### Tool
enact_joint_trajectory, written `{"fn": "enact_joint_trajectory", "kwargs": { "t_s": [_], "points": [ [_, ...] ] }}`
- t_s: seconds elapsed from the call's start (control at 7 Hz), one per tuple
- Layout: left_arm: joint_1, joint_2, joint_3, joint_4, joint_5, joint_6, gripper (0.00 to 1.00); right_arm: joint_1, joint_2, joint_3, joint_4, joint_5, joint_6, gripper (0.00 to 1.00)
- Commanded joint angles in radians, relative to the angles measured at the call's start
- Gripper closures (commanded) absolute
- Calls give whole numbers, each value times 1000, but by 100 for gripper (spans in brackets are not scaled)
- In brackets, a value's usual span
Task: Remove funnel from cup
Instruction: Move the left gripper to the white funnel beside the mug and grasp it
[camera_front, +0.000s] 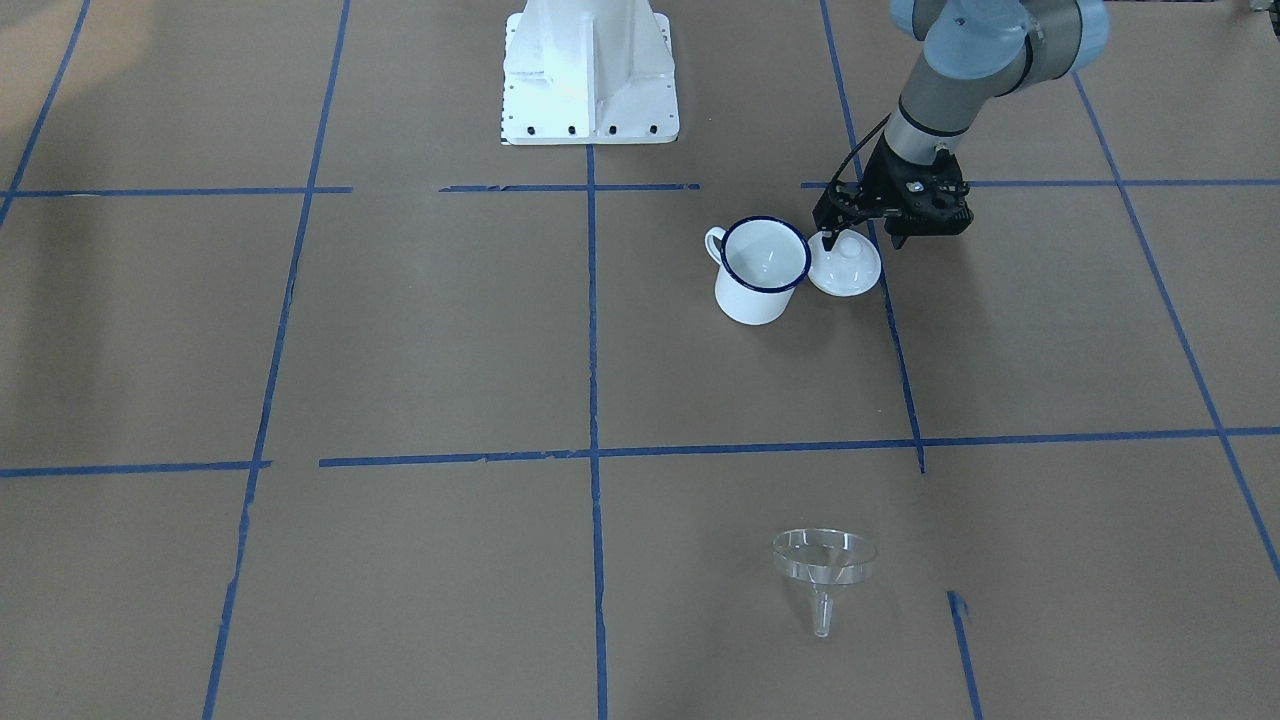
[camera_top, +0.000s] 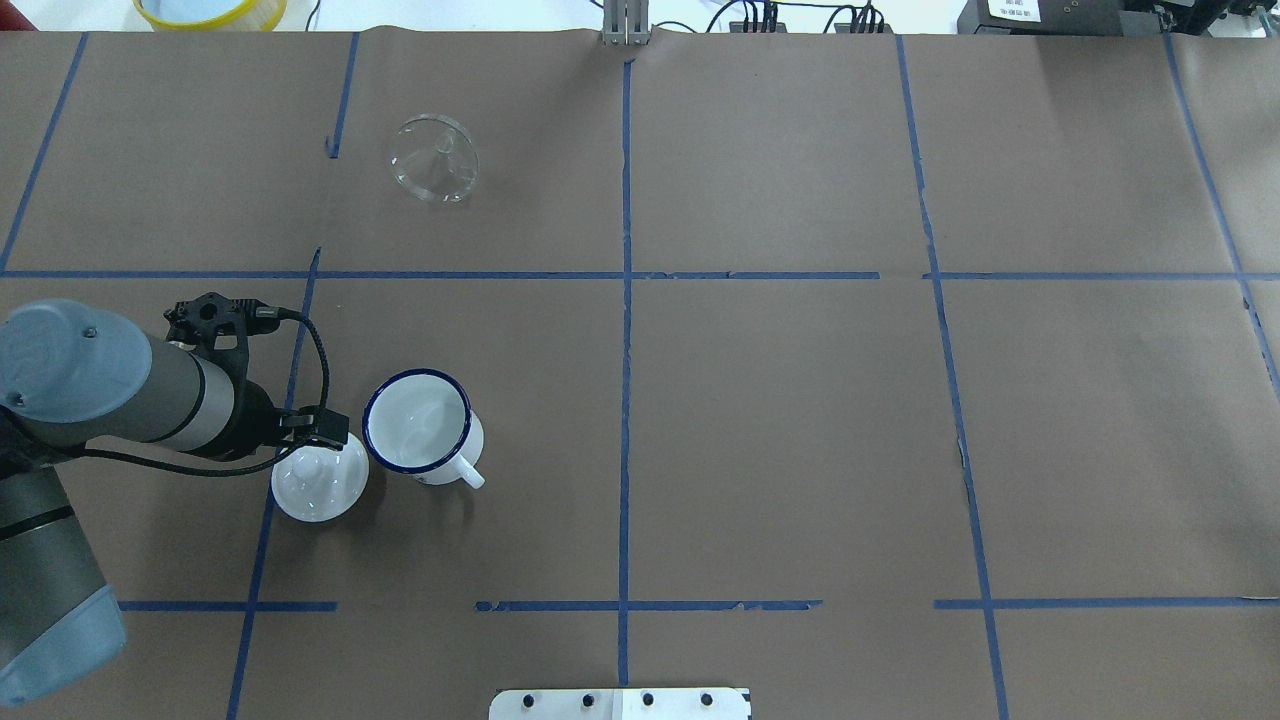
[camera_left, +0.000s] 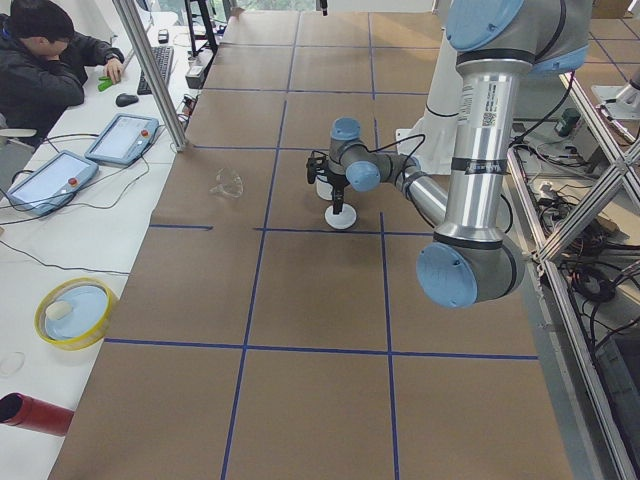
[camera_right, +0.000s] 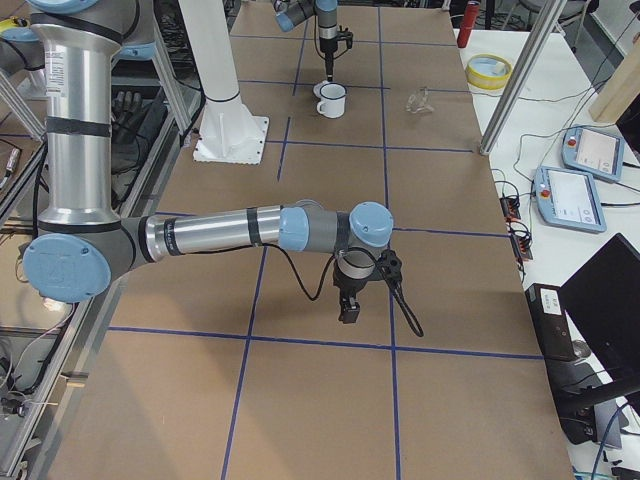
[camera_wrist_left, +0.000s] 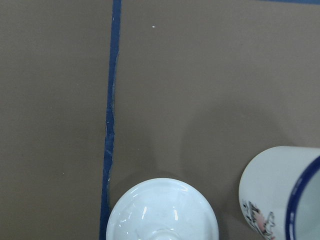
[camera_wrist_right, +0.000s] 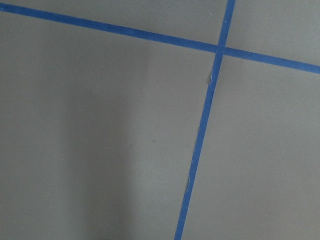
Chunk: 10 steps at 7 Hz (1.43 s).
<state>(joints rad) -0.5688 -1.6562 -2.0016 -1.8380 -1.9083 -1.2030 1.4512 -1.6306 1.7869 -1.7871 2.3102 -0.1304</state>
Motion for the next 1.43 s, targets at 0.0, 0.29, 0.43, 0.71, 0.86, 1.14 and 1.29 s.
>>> {"fn": "enact_joint_trajectory", "kwargs": {
  "t_s": [0.0,0.29,0.43,0.71,0.86,1.14,1.29],
  "points": [
    [21,1,12,-6,0,0,7,0,0,0,0,0,0,0],
    [29,-1,23,-6,0,0,10,0,0,-1,0,0,0,0],
    [29,-1,23,-6,0,0,19,0,0,-1,0,0,0,0],
    [29,-2,21,-6,0,-3,70,0,0,-1,0,0,0,0],
    [29,-2,20,-6,0,-3,86,0,0,0,0,0,0,0],
    [29,-2,14,-6,2,-3,100,0,0,0,0,0,0,0],
    [23,-1,-5,2,0,-1,100,0,0,-1,0,0,0,0]
  ]
}}
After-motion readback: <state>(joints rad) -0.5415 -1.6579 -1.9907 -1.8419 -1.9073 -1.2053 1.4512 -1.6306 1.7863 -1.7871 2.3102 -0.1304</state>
